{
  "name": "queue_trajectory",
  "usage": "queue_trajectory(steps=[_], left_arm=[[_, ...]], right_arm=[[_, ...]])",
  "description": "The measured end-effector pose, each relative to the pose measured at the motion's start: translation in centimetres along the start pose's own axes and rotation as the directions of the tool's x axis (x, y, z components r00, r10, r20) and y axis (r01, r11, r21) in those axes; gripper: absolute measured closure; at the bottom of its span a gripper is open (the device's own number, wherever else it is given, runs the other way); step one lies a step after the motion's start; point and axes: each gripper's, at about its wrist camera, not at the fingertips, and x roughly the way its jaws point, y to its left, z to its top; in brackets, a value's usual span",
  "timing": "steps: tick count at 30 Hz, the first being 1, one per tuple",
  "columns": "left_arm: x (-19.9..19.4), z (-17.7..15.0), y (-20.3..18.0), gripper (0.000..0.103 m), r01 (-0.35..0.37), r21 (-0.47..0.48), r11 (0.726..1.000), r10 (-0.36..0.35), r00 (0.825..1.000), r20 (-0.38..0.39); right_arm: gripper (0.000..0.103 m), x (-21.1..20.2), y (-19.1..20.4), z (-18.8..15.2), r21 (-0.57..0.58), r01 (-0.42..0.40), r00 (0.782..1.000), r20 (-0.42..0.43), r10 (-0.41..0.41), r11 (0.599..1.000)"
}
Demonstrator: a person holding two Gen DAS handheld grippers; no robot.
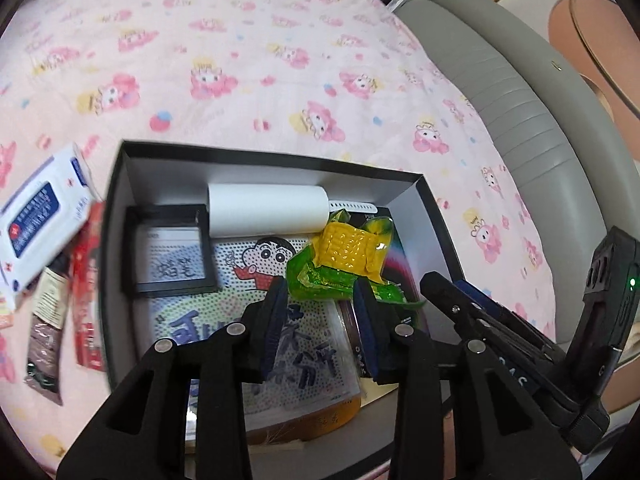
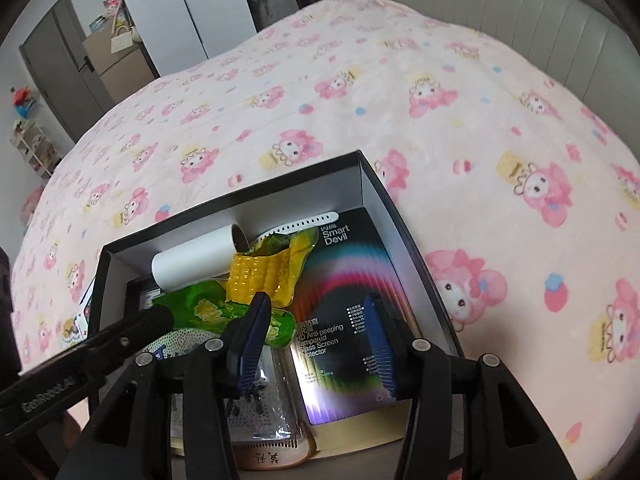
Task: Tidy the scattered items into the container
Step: 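Move the left tool back out of the box toward the scattered items, then move both tools down to the brown and white hand-cream tubes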
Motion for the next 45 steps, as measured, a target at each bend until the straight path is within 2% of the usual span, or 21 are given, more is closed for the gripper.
queue_trajectory(steps=[8, 12, 15, 19, 23, 28, 35, 42, 45], left_arm=[[-4.0, -1.8, -1.2, 0.067, -0.033, 0.103, 0.994, 0.027, 0.998, 0.062], [-6.0, -2.9, -1.3, 0.066, -0.052, 0.138, 0.989, 0.040, 0.995, 0.091], [-7.6, -4.0, -0.9, 0.065, -0.070, 0.156, 0.985, 0.055, 0.993, 0.100], [-9.5, -5.6, -0.5, 0.065, -0.096, 0.180, 0.979, 0.077, 0.991, 0.110], [-11.6, -6.9, 0.3, 0.065, -0.106, 0.174, 0.979, 0.084, 0.988, 0.130], [-14.4, -8.3, 2.3, 0.065, -0.111, 0.142, 0.984, 0.088, 0.984, 0.157], [-17.6, -9.2, 6.8, 0.065, -0.160, 0.070, 0.985, 0.143, 0.968, 0.205], [-19.1, -9.5, 13.1, 0.065, -0.217, -0.054, 0.975, 0.224, 0.952, 0.207], [-18.0, -9.3, 16.6, 0.066, -0.259, -0.146, 0.955, 0.282, 0.944, 0.171]], right_arm=[[0.058, -2.5, 2.8, -0.8, -0.085, -0.001, 0.998, 0.068, 0.007, 0.996], [0.057, -4.2, 4.1, -2.4, -0.109, 0.017, 0.994, 0.111, -0.005, 0.994], [0.051, -5.0, 4.9, -3.9, -0.124, 0.032, 0.992, 0.123, -0.017, 0.992], [0.051, -6.2, 6.1, -5.4, -0.141, 0.008, 0.994, 0.113, 0.008, 0.990], [0.051, -7.8, 7.4, -6.5, -0.160, -0.001, 0.990, 0.139, 0.023, 0.987], [0.051, -9.1, 9.8, -7.6, -0.197, -0.054, 0.987, 0.136, 0.082, 0.979], [0.051, -9.3, 15.2, -8.9, -0.300, -0.128, 0.979, 0.113, 0.169, 0.945], [0.051, -7.0, 21.2, -9.8, -0.383, -0.207, 0.971, 0.031, 0.236, 0.900], [0.051, -4.5, 23.2, -10.1, -0.409, -0.209, 0.975, -0.025, 0.219, 0.888]])
